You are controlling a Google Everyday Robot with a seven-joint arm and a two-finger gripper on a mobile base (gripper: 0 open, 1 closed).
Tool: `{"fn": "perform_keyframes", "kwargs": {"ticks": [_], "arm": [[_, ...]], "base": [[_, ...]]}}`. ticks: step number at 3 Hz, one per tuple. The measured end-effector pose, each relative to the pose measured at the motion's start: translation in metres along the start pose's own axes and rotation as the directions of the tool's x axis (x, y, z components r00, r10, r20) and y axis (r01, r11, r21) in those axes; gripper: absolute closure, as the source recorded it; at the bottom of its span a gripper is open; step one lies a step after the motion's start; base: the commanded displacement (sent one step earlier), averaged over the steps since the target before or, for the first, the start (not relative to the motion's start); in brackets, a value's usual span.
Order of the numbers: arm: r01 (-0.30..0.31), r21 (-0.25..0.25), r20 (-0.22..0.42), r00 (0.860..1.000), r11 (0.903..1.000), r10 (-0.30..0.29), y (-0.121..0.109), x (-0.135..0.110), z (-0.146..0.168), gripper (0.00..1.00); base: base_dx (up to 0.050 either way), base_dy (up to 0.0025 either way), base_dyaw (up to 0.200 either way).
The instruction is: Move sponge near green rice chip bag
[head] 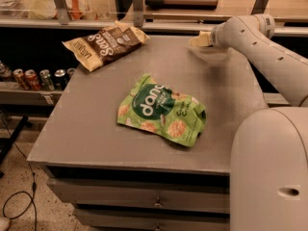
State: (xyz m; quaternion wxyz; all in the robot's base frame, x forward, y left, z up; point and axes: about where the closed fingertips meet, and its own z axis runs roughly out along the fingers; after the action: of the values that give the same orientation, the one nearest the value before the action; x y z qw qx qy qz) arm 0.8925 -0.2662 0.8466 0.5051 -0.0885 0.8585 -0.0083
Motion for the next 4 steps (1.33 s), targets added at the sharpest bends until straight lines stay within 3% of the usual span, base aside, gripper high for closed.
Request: {"fn": "perform_keyframes", "kwargs": {"ticks": [1, 2, 4], "arm": [[-0.023, 0.004, -0.013, 1.000, 0.9997, 0.023, -0.005, 0.003, 0.009, 0.00], [-0.041, -0.001, -0.009, 0.999, 0.9992, 0.041, -0.005, 0.001, 0.017, 0.18], [-0.052, -0.016, -0.009, 0.999, 0.9985, 0.052, -0.005, 0.000, 0.024, 0.64]], "base": [[0.000, 0.00000, 0.000], [0.000, 0.00000, 0.000], [0.000, 0.00000, 0.000]]}}
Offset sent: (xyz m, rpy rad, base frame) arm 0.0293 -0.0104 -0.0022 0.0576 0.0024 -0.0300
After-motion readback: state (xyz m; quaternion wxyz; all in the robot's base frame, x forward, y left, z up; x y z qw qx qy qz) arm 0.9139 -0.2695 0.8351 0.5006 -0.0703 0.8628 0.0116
